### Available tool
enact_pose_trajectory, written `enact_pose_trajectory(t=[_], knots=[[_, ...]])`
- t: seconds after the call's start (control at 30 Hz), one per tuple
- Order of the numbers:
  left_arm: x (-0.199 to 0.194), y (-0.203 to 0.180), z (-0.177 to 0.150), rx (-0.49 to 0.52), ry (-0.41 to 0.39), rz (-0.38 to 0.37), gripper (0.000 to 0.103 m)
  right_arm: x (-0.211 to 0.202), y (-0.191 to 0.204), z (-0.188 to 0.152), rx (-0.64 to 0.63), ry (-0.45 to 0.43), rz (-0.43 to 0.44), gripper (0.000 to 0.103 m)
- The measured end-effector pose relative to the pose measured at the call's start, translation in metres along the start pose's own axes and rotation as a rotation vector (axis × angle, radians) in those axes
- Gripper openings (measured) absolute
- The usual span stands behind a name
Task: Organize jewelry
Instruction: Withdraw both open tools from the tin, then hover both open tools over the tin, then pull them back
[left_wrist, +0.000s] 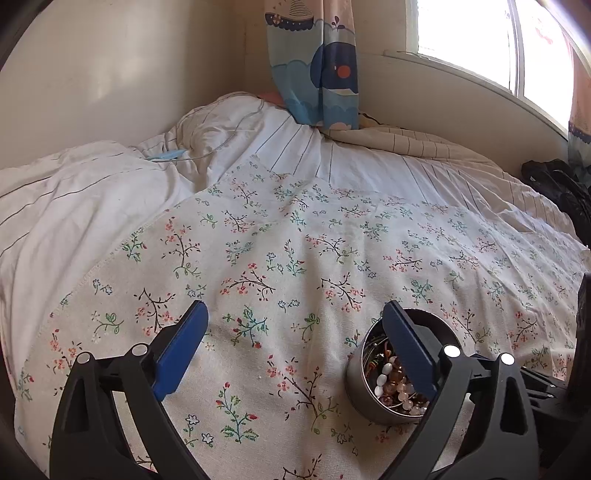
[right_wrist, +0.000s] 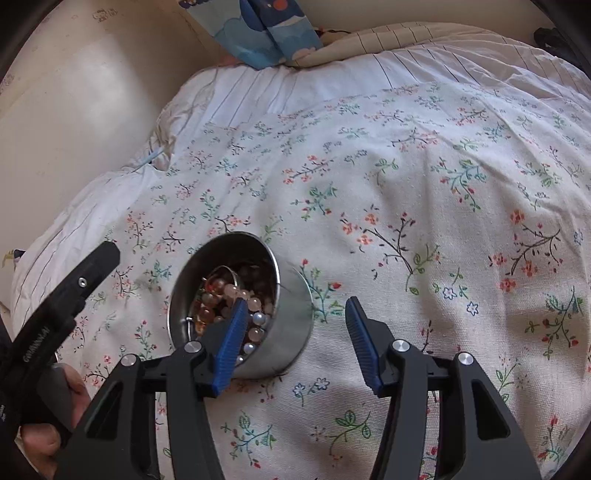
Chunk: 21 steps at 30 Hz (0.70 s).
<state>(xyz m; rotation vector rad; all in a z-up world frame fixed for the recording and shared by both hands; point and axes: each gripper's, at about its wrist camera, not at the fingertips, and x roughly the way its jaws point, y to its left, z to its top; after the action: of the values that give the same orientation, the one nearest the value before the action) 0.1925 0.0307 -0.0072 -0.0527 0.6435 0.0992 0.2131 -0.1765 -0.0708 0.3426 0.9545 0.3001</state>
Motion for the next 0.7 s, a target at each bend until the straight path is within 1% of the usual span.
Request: enact_pose_trajectory(t=[0.1,0.17,0.23,0.33,0.37,0.4,0.47,0.53,0.57,0.67,0.7], knots=[[0.000,0.001,0.001,-0.004,-0.002,0.004,0.092,-0.009,-0.001,0.003,0.012,-0.038,0.048,0.056],[0.000,0.004,0.002,-0.012,-0.004,0.008,0.092,-0.014,0.005,0.004,-0.010,-0.055,0.083,0.058],[0.002,0.008,0.003,-0.027,0.003,0.011,0.092,-0.018,0.018,0.004,-0.063,-0.065,0.109,0.058],[0.005,0.017,0.004,-0.054,0.012,0.030,0.092,-0.022,0.047,0.001,-0.197,-0.072,0.137,0.058],[0.007,0.020,0.004,-0.066,0.017,0.037,0.092,-0.020,0.054,-0.001,-0.230,-0.060,0.139,0.058],[0.008,0.023,0.004,-0.078,0.022,0.039,0.092,-0.014,0.060,-0.003,-0.252,-0.041,0.124,0.058],[0.010,0.028,0.004,-0.103,0.033,0.041,0.092,-0.001,0.064,-0.008,-0.279,-0.003,0.072,0.056],[0.011,0.031,0.003,-0.116,0.037,0.038,0.092,0.004,0.065,-0.010,-0.301,-0.004,0.017,0.053],[0.011,0.031,0.003,-0.115,0.037,0.038,0.092,0.006,0.065,-0.010,-0.303,-0.010,0.010,0.053],[0.011,0.029,0.002,-0.097,0.035,0.038,0.092,0.017,0.063,-0.006,-0.283,-0.004,0.034,0.053],[0.011,0.028,0.002,-0.091,0.035,0.038,0.092,0.019,0.060,-0.004,-0.260,0.004,0.073,0.053]])
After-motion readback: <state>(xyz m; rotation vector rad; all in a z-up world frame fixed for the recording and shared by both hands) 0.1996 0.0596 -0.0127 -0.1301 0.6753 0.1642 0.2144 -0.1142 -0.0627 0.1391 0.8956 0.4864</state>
